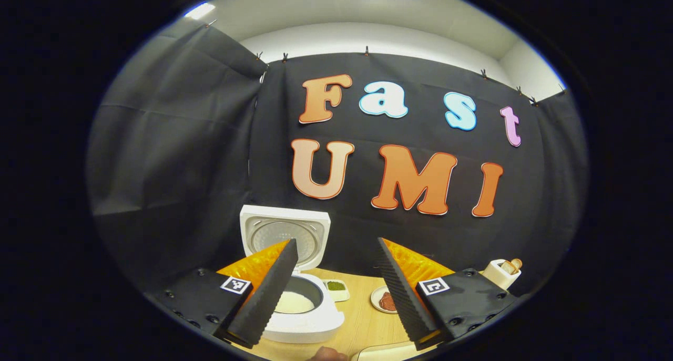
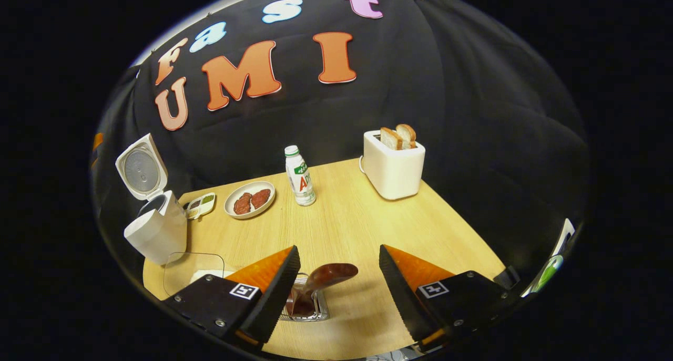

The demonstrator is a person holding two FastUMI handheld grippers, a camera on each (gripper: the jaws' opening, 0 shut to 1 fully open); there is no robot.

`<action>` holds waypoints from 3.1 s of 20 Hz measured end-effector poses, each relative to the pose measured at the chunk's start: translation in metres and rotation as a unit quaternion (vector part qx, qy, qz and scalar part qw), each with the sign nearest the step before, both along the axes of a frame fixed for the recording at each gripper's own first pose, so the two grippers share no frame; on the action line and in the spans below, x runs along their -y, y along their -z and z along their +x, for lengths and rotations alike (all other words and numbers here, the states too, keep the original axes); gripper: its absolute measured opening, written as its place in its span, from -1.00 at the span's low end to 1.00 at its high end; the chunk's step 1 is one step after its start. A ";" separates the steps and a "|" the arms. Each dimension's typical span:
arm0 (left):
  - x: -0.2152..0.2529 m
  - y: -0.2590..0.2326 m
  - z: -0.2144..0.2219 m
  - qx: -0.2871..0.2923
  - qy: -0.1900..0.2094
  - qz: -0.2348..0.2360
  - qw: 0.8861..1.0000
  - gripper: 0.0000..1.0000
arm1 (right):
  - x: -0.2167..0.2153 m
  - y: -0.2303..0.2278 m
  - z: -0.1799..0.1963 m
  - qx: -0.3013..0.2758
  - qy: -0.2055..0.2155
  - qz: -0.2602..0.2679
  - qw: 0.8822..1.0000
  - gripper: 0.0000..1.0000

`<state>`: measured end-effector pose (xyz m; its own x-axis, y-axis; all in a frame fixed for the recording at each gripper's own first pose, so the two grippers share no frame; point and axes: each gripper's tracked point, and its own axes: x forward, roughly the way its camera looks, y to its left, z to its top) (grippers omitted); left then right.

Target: Close the left gripper, press the button to open the rice cooker; take a wooden spoon from the chopstick holder with the right hand, scoop a spoonful of rice and pour it into the rice cooker, then put the wooden spoon back into the chopstick holder.

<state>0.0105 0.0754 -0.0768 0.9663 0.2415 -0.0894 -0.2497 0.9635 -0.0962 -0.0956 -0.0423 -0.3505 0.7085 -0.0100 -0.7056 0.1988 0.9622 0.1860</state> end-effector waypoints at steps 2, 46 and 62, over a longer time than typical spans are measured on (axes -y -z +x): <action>0.006 -0.001 -0.003 0.001 -0.002 0.010 1.000 1.00 | -0.004 0.015 -0.005 -0.011 0.002 0.016 1.000 0.85; -0.032 0.059 -0.023 -0.060 0.038 0.024 0.997 1.00 | -0.120 -0.098 0.047 0.078 0.041 0.103 0.991 -0.70; -0.084 0.090 -0.058 -0.097 0.005 0.007 0.995 1.00 | -0.228 -0.041 0.054 0.090 -0.129 -0.064 0.986 -0.70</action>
<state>-0.0475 0.1595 -0.1670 0.9331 0.2354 -0.2719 -0.2537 0.9667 -0.0336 -0.0415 0.1861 -0.3093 0.8124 0.1055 -0.5735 -0.0802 0.9944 0.0693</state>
